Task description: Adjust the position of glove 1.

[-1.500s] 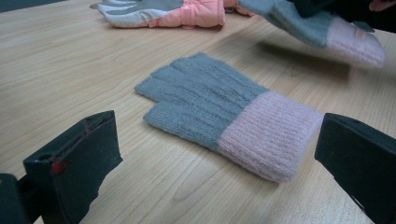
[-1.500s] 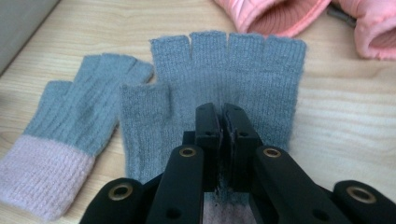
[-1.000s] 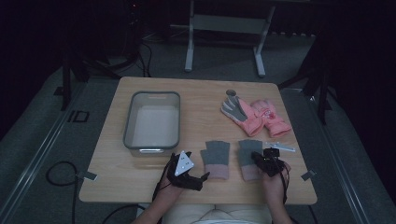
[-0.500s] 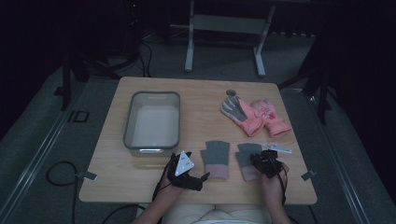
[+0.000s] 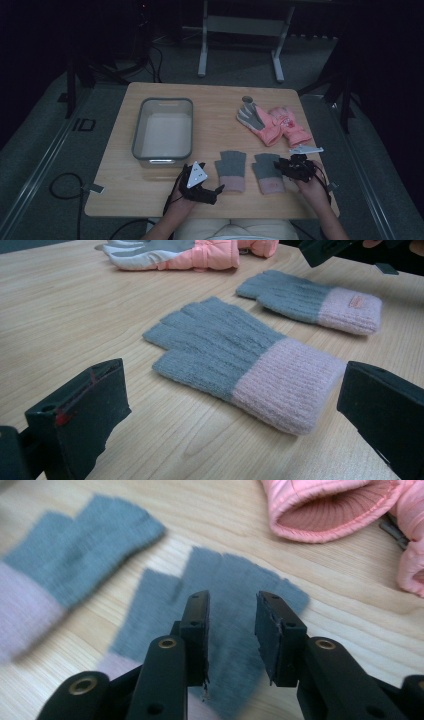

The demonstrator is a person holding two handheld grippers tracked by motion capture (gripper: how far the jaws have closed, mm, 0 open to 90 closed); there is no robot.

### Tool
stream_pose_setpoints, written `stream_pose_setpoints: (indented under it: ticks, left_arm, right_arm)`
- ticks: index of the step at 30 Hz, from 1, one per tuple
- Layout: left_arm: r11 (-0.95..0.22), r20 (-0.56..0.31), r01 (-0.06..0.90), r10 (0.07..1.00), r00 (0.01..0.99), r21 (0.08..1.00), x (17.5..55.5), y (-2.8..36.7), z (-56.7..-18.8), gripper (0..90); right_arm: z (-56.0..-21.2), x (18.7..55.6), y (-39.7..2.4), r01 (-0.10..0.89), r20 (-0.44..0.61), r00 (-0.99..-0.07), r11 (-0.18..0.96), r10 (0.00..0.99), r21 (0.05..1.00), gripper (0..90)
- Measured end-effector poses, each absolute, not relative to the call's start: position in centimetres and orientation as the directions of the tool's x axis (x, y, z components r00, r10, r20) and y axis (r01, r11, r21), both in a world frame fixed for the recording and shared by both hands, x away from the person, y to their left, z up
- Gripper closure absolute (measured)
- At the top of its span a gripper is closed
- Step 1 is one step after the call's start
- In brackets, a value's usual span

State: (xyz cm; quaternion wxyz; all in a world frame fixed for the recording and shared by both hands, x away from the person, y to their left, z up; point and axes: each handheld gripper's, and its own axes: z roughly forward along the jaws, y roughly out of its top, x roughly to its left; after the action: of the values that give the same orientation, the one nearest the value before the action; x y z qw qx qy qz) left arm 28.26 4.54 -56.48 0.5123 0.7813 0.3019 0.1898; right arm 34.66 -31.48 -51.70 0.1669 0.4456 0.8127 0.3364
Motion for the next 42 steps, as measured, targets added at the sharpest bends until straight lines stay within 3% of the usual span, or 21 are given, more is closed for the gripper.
stream_pose_setpoints:
  ticks: [7, 12, 19, 26, 32, 35, 42]
  left_arm:
    - [-0.286, -0.015, 0.276, 0.669, 0.743, 0.918, 28.2, 4.5, -56.5, 0.0]
    - [-0.29, -0.011, 0.276, 0.67, 0.742, 0.916, 28.2, 4.5, -56.5, 0.0]
    - [-0.29, -0.012, 0.276, 0.669, 0.743, 0.916, 28.2, 4.5, -56.5, 0.0]
    - [-0.294, -0.007, 0.269, 0.663, 0.749, 0.917, 28.1, 4.5, -56.5, 0.0]
    - [-0.293, -0.01, 0.273, 0.664, 0.748, 0.916, 28.2, 4.5, -56.5, 0.0]
    - [-0.292, -0.012, 0.275, 0.665, 0.747, 0.916, 28.2, 4.5, -56.5, 0.0]
    - [-0.285, -0.016, 0.276, 0.668, 0.744, 0.918, 28.2, 4.5, -56.5, 0.0]
  right_arm:
    - [-51.0, 35.3, -31.9, 0.544, 0.043, -0.686, 0.473, 0.726, 0.693, 64.3]
    - [-51.3, 35.5, -31.4, 0.502, 0.0, -0.72, 0.521, 0.694, 0.69, 68.7]
    - [-52.9, 36.1, -30.9, 0.518, 0.024, -0.741, 0.549, 0.671, 0.656, 62.2]
    - [-54.3, 35.9, -30.6, 0.514, -0.012, -0.735, 0.569, 0.678, 0.642, 63.3]
    - [-54.3, 35.6, -30.4, 0.539, -0.015, -0.705, 0.55, 0.709, 0.638, 72.2]
    - [-54.1, 35.5, -29.8, 0.566, -0.029, -0.672, 0.539, 0.74, 0.624, 83.1]
    - [-52.8, 34.8, -29.4, 0.583, -0.014, -0.621, 0.475, 0.783, 0.659, 85.4]
